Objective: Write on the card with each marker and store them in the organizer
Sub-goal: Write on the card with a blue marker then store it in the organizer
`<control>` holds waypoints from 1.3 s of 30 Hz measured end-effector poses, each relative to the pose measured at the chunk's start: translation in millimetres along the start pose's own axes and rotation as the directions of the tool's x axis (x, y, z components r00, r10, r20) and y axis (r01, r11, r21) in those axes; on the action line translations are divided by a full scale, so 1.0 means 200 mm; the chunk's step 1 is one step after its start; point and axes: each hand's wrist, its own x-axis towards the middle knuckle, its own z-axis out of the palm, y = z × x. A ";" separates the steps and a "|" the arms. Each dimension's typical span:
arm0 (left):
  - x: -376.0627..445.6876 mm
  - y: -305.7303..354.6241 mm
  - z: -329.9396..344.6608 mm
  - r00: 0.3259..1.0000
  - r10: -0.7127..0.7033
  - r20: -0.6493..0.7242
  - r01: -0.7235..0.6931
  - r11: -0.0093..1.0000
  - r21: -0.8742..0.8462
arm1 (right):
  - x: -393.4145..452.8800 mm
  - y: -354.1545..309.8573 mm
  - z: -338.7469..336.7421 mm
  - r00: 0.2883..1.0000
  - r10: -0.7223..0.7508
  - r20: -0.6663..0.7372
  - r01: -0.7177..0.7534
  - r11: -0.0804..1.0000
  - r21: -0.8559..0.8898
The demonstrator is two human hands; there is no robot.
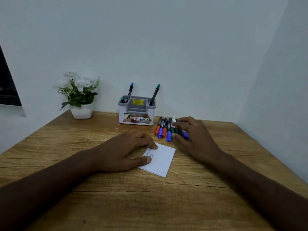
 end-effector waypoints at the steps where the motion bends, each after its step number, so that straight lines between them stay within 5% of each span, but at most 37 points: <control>1: 0.00 0.00 0.00 1.000 -0.003 0.004 0.003 1.000 -0.002 | 0.01 -0.01 0.01 0.999 -0.021 0.035 0.022 0.999 -0.032; 5: 0.00 0.00 -0.01 1.000 0.003 0.000 -0.003 1.000 0.005 | -0.01 -0.05 0.01 0.991 -0.058 0.119 0.079 0.981 -0.175; 9: -0.01 0.01 -0.01 1.000 0.014 -0.007 -0.014 1.000 0.008 | -0.05 -0.03 -0.04 0.996 -0.056 -0.065 0.058 0.998 0.032; 18: 0.00 0.06 -0.02 0.993 0.046 -0.111 -0.058 0.993 -0.099 | -0.08 -0.12 -0.12 0.987 0.054 0.151 -0.044 0.997 -0.071; 23: -0.01 0.06 0.00 0.990 -0.009 -0.138 -0.016 0.984 -0.177 | -0.09 -0.12 -0.12 0.995 -0.002 0.105 0.012 0.995 -0.096; 26: -0.01 0.05 0.00 0.991 -0.037 -0.125 0.010 0.977 -0.212 | -0.10 -0.18 -0.13 1.000 -0.008 0.023 0.004 0.984 0.177; 29: -0.01 0.05 0.00 0.993 -0.031 -0.114 0.012 0.987 -0.162 | -0.14 -0.29 -0.12 0.993 0.081 0.088 -0.120 0.709 0.695; 39: -0.01 0.07 0.02 0.989 0.016 -0.149 -0.014 1.000 0.020 | -0.19 -0.32 0.02 0.979 0.059 0.194 -0.203 0.298 0.933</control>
